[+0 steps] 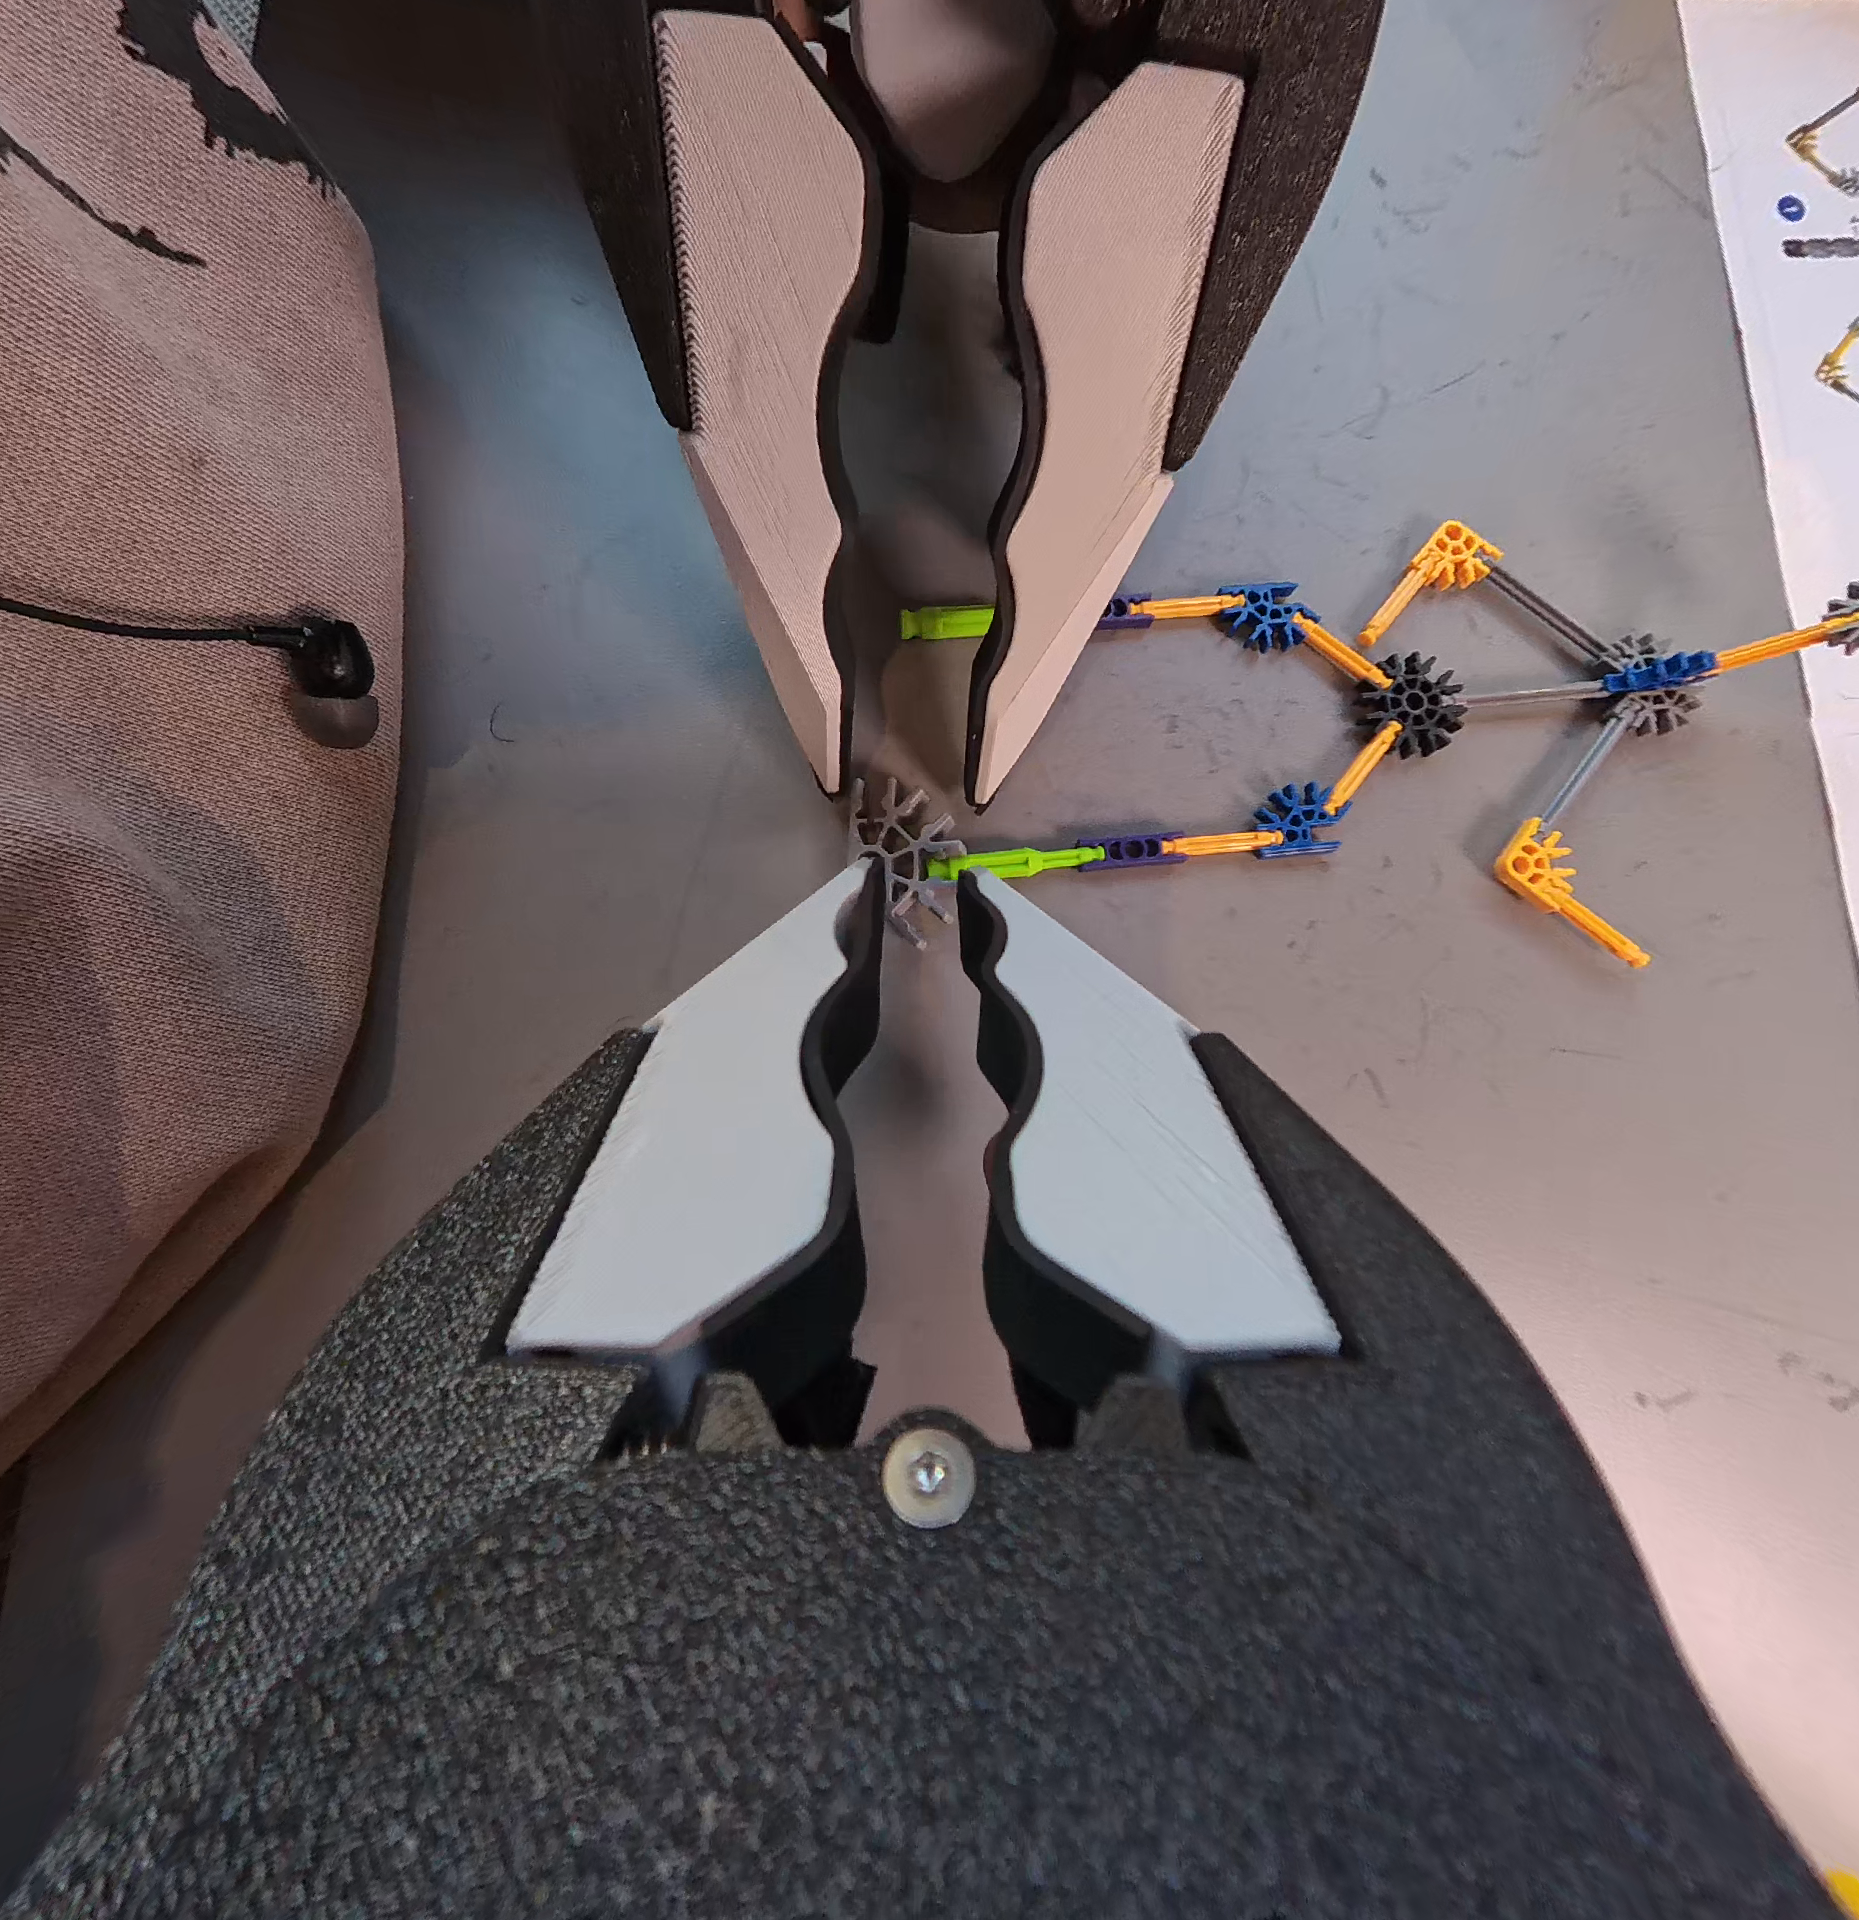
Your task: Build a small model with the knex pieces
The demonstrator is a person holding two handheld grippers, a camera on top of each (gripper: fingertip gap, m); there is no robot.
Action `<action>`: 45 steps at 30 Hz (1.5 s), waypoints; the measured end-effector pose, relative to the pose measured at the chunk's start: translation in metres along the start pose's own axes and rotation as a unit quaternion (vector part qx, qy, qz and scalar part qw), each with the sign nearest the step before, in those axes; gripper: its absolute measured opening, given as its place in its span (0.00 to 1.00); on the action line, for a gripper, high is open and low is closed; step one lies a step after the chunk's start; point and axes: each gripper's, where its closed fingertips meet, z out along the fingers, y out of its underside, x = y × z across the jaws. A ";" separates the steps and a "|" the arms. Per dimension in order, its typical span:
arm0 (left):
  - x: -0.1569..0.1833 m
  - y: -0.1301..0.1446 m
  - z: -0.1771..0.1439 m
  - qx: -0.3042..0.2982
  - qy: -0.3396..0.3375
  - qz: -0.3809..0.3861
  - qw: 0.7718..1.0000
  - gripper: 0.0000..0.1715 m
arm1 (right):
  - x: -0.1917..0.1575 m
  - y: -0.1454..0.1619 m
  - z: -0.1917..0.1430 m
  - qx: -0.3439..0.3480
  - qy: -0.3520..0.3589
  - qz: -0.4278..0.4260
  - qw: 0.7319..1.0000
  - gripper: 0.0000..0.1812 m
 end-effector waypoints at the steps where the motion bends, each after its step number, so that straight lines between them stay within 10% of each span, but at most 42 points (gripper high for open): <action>1: 0.000 -0.001 0.000 0.002 0.000 0.002 1.000 0.14 | 0.000 -0.001 0.000 0.002 0.000 0.001 1.000 0.06; 45: -0.001 -0.006 0.001 -0.007 -0.017 -0.041 0.999 0.00 | 0.000 0.003 0.009 -0.044 -0.001 0.024 0.999 0.00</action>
